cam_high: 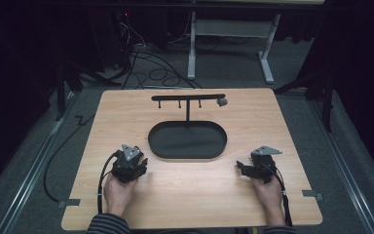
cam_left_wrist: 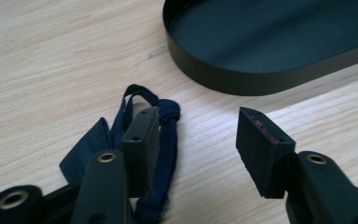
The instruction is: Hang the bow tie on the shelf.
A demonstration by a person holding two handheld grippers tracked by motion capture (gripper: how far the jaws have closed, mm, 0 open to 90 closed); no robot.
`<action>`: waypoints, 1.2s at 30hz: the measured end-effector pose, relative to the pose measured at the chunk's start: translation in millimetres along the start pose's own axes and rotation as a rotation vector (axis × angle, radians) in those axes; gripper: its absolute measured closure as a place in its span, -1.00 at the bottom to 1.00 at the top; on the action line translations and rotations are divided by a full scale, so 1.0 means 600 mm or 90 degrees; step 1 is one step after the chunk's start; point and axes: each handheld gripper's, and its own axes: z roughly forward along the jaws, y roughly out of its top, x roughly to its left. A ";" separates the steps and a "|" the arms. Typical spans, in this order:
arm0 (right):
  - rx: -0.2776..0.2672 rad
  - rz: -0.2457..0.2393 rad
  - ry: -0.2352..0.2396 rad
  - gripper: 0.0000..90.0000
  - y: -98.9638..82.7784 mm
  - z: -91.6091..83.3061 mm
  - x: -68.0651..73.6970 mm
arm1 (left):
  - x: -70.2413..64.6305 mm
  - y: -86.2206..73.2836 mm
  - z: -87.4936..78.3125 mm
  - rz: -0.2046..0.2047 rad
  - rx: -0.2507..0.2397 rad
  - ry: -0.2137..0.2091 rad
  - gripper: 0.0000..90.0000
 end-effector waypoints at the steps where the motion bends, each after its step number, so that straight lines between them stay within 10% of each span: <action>1: 0.000 0.000 0.000 -0.30 0.000 0.000 0.000 | 0.000 0.000 0.000 0.000 0.000 0.000 0.14; 21: -0.001 0.004 0.003 -0.30 0.000 0.000 -0.001 | 0.017 -0.016 0.043 -0.004 0.079 0.008 0.45; 36: -0.002 0.006 0.005 -0.30 0.000 -0.001 -0.002 | 0.028 -0.016 0.033 -0.017 0.057 -0.003 0.98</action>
